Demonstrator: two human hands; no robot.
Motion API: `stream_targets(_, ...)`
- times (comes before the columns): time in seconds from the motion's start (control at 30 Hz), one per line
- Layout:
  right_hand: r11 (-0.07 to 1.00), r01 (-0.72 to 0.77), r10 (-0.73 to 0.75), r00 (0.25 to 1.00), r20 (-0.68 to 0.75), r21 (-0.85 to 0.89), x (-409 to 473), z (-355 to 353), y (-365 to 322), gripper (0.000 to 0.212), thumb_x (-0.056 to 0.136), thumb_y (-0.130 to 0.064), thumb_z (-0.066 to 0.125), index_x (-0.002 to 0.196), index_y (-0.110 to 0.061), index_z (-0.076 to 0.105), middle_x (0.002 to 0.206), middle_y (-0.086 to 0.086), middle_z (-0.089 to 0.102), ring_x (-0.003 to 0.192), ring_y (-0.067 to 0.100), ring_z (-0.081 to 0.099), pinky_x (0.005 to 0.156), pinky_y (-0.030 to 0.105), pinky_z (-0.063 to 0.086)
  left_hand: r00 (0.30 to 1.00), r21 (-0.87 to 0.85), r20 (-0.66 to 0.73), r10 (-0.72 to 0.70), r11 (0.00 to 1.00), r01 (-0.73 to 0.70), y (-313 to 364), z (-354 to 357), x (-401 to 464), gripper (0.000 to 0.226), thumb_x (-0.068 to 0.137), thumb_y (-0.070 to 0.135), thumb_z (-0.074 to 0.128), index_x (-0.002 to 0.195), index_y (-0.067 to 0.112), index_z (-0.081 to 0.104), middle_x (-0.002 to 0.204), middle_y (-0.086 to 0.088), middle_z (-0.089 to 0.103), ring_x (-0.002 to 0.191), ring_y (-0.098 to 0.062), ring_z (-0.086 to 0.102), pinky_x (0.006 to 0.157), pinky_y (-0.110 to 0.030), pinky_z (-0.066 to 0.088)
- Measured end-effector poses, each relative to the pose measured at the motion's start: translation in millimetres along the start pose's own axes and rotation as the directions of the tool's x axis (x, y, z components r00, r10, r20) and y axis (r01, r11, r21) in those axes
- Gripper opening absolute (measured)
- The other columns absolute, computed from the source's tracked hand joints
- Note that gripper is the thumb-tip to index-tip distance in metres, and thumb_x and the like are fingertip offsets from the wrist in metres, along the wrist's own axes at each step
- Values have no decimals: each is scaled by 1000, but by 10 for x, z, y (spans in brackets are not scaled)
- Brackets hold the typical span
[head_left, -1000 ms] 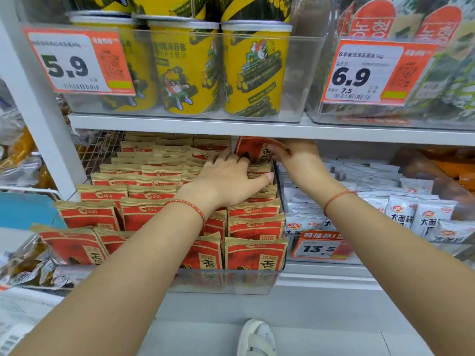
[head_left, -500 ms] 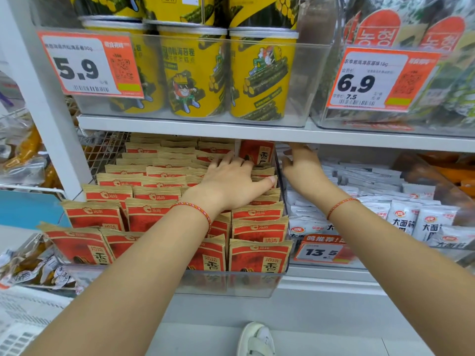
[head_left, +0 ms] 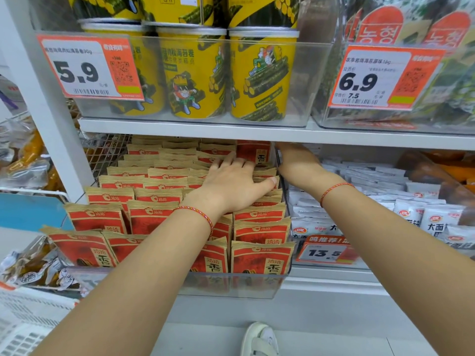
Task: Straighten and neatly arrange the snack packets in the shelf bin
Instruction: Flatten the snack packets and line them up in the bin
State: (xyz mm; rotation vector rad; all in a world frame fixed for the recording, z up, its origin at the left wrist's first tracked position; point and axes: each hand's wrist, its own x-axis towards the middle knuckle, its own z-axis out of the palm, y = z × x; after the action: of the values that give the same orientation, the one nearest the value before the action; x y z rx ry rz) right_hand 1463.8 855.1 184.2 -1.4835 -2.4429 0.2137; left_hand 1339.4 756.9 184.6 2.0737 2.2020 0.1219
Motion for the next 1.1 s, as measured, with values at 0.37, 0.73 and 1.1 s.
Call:
stream_targets(0.37,997,64,-58,992,113,-42,-103,-101,58,66,89,-2,43,147,-28,26,133,15,54,109,37,55,75,36,46,999,-27,19,-40,999,41,5,-108,92,82,91,73,26,142,12,47,154,-8,36,147,-24,19,120,-46,8)
stream_targets(0.73,987,88,-105,986,128,133,-314,-87,147,81,87,2,43,154,-27,8,128,23,52,90,29,49,60,29,34,1000,-91,26,1,996,2,-23,-244,-38,75,96,67,18,144,18,48,157,3,32,146,-24,19,120,-41,9)
stream_targets(1.1,906,170,-161,985,-56,389,-635,-93,96,45,96,-14,49,141,-20,42,133,10,57,119,27,52,84,26,38,988,-150,-64,139,978,-147,67,-525,-746,68,96,55,41,149,12,36,155,5,29,143,-13,21,113,-26,17)
